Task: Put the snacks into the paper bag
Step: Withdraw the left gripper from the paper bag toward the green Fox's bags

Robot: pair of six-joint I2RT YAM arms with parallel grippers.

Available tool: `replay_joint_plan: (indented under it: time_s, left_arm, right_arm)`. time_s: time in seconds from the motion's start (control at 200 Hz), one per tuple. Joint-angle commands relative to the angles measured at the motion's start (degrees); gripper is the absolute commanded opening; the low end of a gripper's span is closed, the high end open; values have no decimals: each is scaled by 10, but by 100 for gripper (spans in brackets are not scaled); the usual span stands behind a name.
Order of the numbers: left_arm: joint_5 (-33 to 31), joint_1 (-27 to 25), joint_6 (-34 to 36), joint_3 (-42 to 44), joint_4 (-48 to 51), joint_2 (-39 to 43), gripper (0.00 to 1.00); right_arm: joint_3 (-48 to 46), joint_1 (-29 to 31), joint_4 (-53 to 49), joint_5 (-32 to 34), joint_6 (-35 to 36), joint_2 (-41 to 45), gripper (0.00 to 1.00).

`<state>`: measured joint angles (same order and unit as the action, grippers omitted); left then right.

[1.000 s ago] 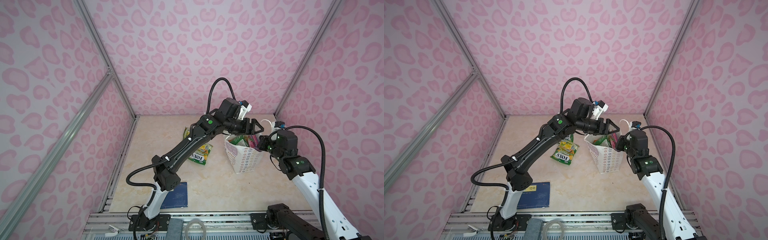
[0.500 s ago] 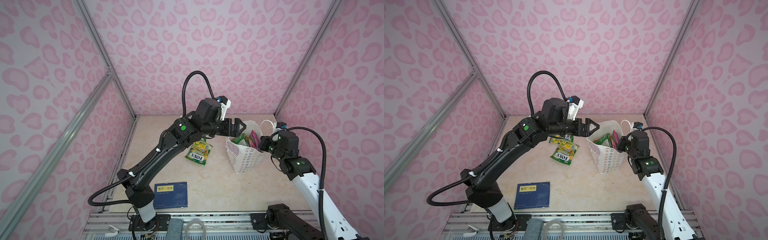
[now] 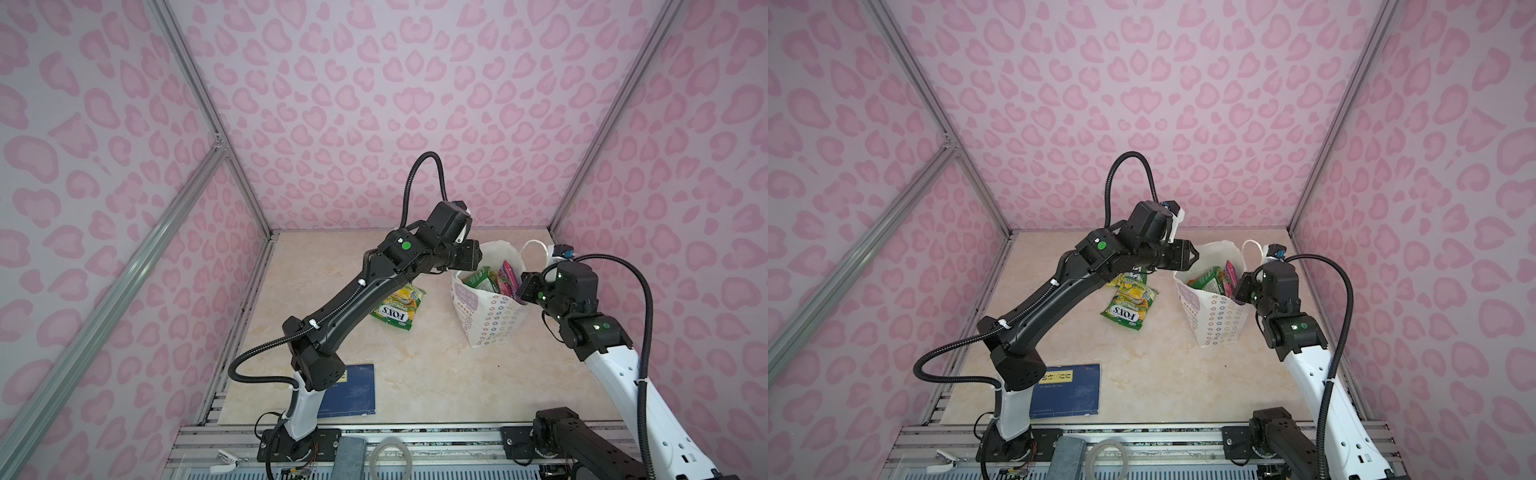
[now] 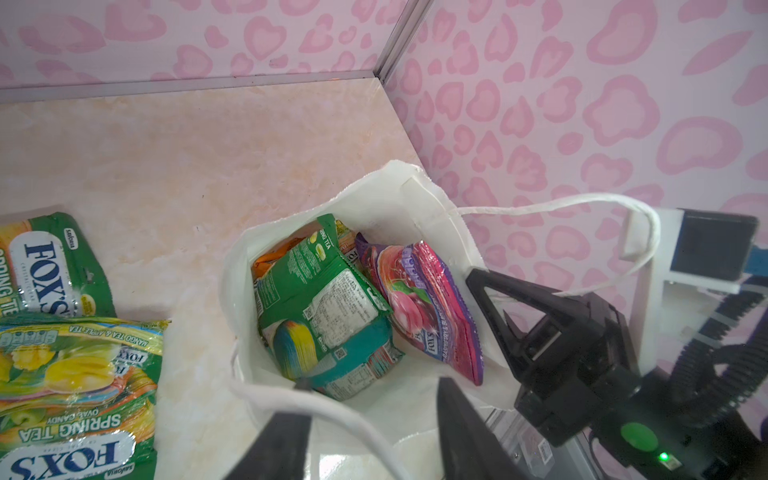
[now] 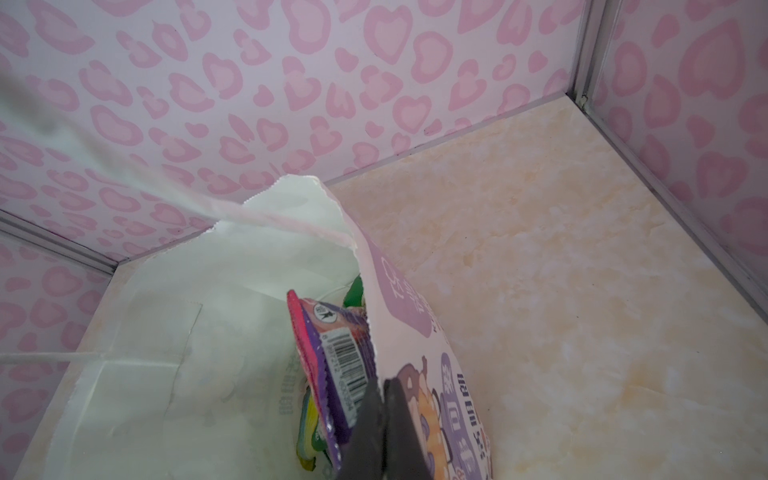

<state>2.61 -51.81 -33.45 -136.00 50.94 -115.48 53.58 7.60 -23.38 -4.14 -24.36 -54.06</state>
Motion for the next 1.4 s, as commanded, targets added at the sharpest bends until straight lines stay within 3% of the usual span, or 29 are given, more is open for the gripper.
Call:
replay_joint_plan:
  time_s: [0.0,0.07,0.29,0.725,1.09,1.235,1.395]
  left_arm:
    - [30,3,-9,-39,-6,-13,15]
    - [67,8,-16,-64,-23,-12,4]
    - [87,28,-28,-102,-38,10,4]
    - [122,46,-35,-43,-35,-3,4]
    - [120,63,-34,-11,-37,15,26]
    - [125,64,-22,11,-40,32,62]
    - [154,60,-5,60,-49,66,91]
  right_arm:
    - [-6,1,21,-16,4,0,0]
    - [-8,1,28,-32,4,-2,0]
    - [-13,23,51,-53,13,9,0]
    - [-20,27,52,-35,8,5,0]
    - [-24,26,51,-18,8,30,0]
    - [-25,24,41,15,6,36,0]
    - [-30,2,39,15,-3,34,0]
